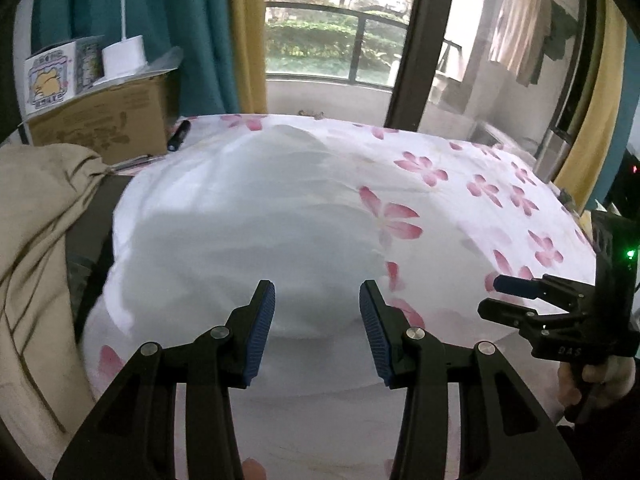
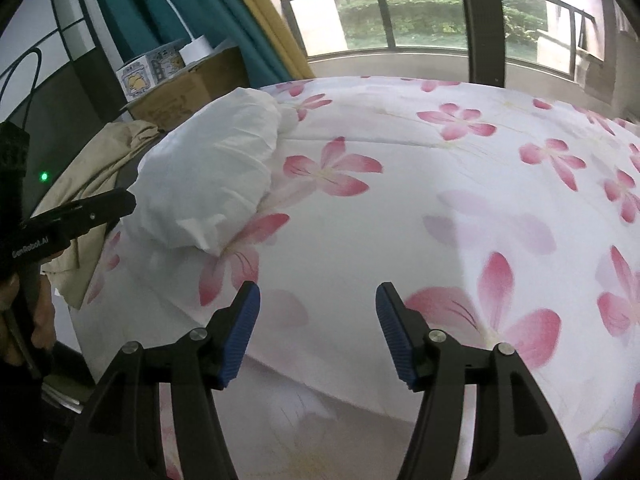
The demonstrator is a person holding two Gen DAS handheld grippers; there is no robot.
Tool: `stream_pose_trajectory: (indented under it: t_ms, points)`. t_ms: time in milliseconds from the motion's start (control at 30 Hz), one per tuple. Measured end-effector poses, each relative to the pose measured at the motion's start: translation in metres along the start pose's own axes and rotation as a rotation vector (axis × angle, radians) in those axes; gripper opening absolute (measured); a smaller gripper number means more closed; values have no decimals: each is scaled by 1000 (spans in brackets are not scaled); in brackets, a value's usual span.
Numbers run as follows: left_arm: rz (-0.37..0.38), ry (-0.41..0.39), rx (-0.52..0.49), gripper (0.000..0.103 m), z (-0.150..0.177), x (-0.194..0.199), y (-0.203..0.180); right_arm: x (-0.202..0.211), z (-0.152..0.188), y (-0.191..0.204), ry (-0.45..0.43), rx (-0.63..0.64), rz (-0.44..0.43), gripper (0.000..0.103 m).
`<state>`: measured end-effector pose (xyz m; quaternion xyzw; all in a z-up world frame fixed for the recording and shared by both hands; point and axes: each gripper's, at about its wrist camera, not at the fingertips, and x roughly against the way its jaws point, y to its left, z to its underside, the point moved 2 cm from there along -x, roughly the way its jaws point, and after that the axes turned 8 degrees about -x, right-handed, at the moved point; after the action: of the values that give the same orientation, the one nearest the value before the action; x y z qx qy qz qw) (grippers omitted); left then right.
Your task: Fold large clothes
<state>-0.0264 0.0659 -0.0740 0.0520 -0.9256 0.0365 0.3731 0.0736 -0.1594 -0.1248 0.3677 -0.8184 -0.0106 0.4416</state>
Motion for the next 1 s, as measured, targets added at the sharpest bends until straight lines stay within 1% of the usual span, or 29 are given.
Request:
stream_pose_trajectory:
  t_ms: [200,333,433,467,500,533,600,667,767,1000]
  points:
    - [50,-1,-45,47,0,-2,-30,19,11,-18,-27,-29,34,61]
    - [37,-11,-77,47,-3,-4,-47,29,16,-31,-41,-45,63,63]
    - [29,-29,-101,47,-7,-3,-58,37,19,-43,-58,-65,91,71]
    - [32,-37,-105,47,-7,-3,-60,41,19,-47,-68,-72,100,75]
    - [34,-42,-108,51,-8,-3,-62,45,20,-51,-78,-80,109,79]
    - [36,-48,-110,65,-9,-2,-65,49,20,-55,-87,-87,119,81]
    - [41,-65,-108,78,-10,-1,-68,55,20,-61,-99,-96,134,89]
    - [35,-75,-104,79,-12,1,-71,63,18,-67,-115,-101,156,92]
    - [24,-97,-96,79,-14,6,-73,77,16,-75,-144,-105,185,93]
    - [2,-191,-122,79,-30,30,-89,113,7,-87,-226,-104,273,94]
